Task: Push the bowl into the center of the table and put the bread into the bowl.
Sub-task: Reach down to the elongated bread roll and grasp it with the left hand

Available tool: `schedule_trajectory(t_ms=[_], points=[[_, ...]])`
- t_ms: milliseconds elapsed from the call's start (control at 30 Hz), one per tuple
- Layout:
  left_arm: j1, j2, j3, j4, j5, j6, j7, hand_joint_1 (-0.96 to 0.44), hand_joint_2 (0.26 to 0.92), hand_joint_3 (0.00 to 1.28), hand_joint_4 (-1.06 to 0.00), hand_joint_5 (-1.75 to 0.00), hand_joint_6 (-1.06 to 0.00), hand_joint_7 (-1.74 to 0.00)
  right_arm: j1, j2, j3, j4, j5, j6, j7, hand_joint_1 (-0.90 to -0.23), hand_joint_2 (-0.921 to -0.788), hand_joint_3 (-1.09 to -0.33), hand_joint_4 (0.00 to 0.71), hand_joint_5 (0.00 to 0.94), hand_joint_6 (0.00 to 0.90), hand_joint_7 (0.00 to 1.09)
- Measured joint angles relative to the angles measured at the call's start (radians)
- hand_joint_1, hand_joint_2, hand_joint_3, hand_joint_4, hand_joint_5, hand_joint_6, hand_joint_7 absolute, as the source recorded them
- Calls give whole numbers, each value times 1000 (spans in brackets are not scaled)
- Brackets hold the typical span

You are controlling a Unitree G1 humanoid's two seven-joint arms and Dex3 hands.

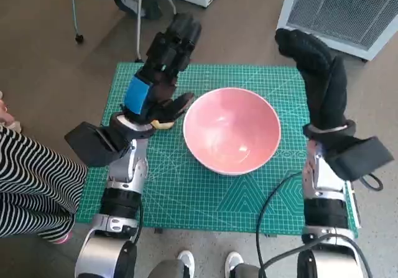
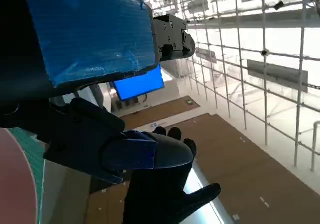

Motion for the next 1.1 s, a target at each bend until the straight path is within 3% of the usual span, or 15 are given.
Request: schedule_trajectory(t_ms=[733, 1100], points=[[0, 23, 7, -8, -8, 25, -33, -700, 921, 383, -57, -11, 1, -332, 43, 3, 11, -108, 16, 104, -1, -750, -921, -658, 157, 2, 80, 402], [-31, 177, 32, 18, 66, 11, -49, -709, 921, 276, -89, -22, 1, -374, 56, 2, 12, -142, 33, 111, 0, -750, -921, -655, 160, 3, 74, 413]])
